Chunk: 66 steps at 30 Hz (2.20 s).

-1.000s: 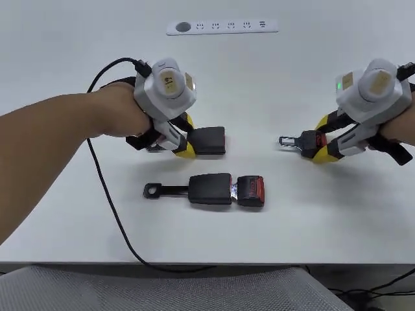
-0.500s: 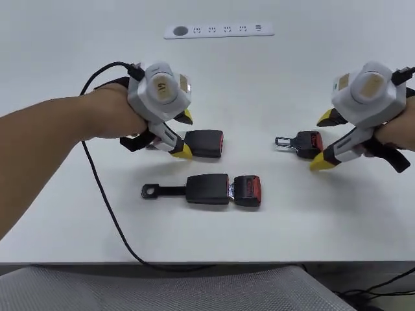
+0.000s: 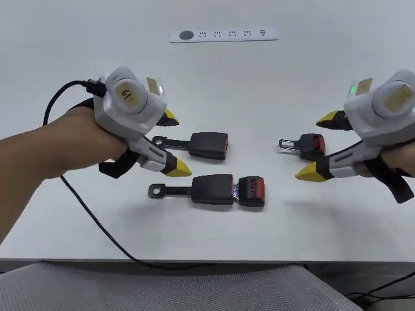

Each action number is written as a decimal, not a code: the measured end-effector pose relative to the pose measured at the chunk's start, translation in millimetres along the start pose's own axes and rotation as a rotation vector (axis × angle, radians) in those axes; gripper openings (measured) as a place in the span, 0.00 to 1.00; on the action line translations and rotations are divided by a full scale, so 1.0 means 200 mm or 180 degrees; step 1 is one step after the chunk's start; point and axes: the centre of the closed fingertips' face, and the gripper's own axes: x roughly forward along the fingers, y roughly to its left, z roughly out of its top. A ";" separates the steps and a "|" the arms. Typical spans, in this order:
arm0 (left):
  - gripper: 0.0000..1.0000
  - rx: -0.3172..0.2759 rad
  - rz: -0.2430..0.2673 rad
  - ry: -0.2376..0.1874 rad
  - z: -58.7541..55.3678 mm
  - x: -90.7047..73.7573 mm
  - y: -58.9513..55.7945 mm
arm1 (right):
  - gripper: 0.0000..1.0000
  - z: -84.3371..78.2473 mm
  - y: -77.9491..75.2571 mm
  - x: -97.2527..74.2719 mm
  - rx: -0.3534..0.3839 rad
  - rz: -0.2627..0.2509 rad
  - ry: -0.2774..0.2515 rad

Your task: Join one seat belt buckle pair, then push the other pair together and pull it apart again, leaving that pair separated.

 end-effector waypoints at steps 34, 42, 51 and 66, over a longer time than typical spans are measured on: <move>1.00 -0.0924 0.0493 -0.0156 -0.36 -0.35 -0.15 | 1.00 -0.17 0.18 -0.21 0.0633 -0.0321 -0.0181; 1.00 -0.0987 0.0546 -0.0167 -0.36 -0.35 -0.19 | 1.00 -0.20 0.20 -0.21 0.0633 -0.0402 -0.0168; 1.00 -0.1079 0.0635 -0.0114 -0.41 -0.34 -0.18 | 1.00 -0.19 0.21 -0.20 0.0555 -0.0416 -0.0180; 1.00 -0.1071 0.0647 -0.0114 -0.40 -0.35 -0.16 | 1.00 -0.16 0.18 -0.20 0.0603 -0.0488 -0.0255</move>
